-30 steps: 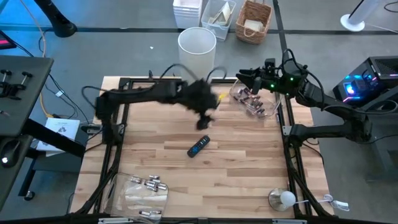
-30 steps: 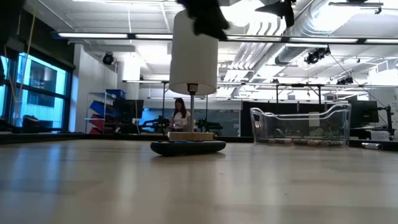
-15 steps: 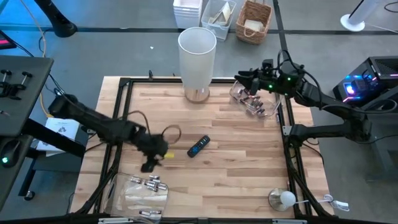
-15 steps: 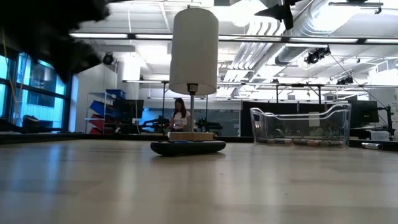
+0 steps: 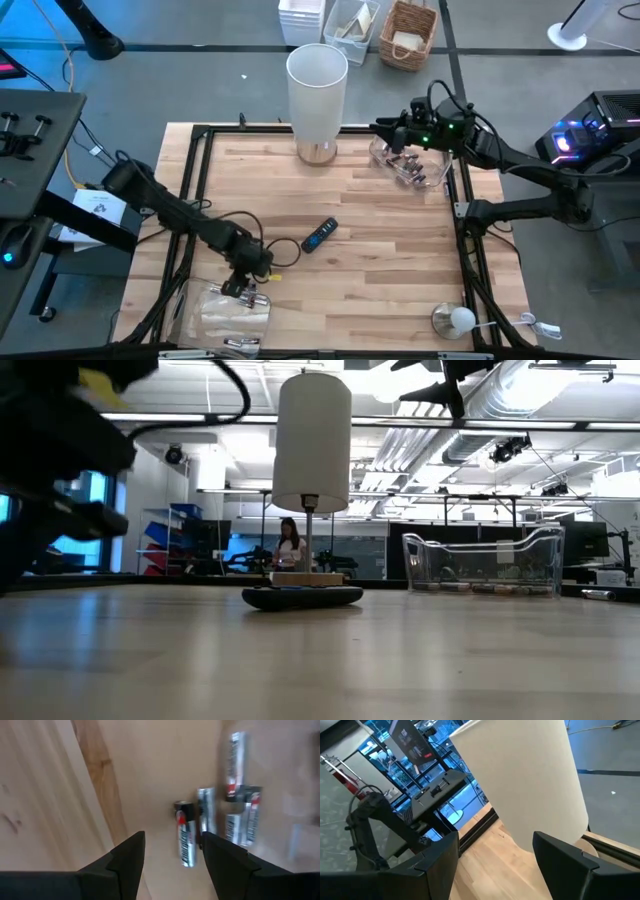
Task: Sort batteries
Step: Put the silver battery into the bottom transparent bin
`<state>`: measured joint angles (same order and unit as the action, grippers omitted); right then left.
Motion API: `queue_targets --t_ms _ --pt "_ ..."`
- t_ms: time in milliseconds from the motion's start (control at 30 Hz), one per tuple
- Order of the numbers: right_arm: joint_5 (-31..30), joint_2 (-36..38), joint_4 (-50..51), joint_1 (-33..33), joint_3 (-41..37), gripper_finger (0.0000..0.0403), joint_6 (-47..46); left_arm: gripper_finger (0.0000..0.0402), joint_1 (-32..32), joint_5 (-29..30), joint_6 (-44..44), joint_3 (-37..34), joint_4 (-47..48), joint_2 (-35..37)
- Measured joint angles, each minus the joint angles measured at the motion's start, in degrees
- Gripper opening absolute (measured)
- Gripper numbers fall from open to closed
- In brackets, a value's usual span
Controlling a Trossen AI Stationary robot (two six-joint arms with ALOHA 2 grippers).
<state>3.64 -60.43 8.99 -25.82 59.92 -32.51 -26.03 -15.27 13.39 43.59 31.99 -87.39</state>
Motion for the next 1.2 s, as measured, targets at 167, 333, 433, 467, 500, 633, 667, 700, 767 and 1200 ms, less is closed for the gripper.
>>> queue_targets --t_ms 167,333,433,467,500,633,667,700,767,1200 --pt "0.0 -0.28 0.34 0.0 0.0 0.0249 -0.02 0.0187 -0.01 0.51 0.05 0.13 -0.8 -3.81" --pt "0.02 -0.3 1.6 0.0 0.0 0.0249 -0.02 0.0187 -0.44 4.41 2.92 0.24 -0.26 -5.29" --pt "0.02 -0.3 2.25 0.0 0.0 0.0249 -0.02 0.0182 -0.47 7.33 4.12 0.22 -0.21 -5.3" --pt "0.02 -0.3 2.4 0.0 0.0 0.0249 -0.02 0.0176 -0.47 8.51 4.15 0.22 -0.24 -5.32" --pt "0.02 -0.3 2.45 0.0 0.0 0.0249 -0.02 0.0166 -0.46 9.41 4.15 0.22 -0.24 -5.32" --pt "0.02 -0.3 2.45 0.0 0.0 0.0249 0.18 0.0079 0.02 15.03 4.59 0.31 0.82 -5.21" --pt "0.02 -0.3 2.45 0.0 0.0 0.0249 0.24 0.0048 0.3 17.24 4.88 0.27 1.06 -5.37" --pt "0.02 -0.3 2.47 0.0 0.0 0.0249 0.28 0.0031 0.44 18.06 5.43 0.31 1.31 -5.35" --pt "0.0 -0.3 2.49 0.0 0.0 0.0249 0.41 0.0027 0.45 18.62 6.72 0.26 1.73 -4.88" --pt "0.01 -0.3 2.6 -0.04 0.0 0.0249 0.5 0.0024 0.58 26.25 9.5 -0.18 6.24 4.11"
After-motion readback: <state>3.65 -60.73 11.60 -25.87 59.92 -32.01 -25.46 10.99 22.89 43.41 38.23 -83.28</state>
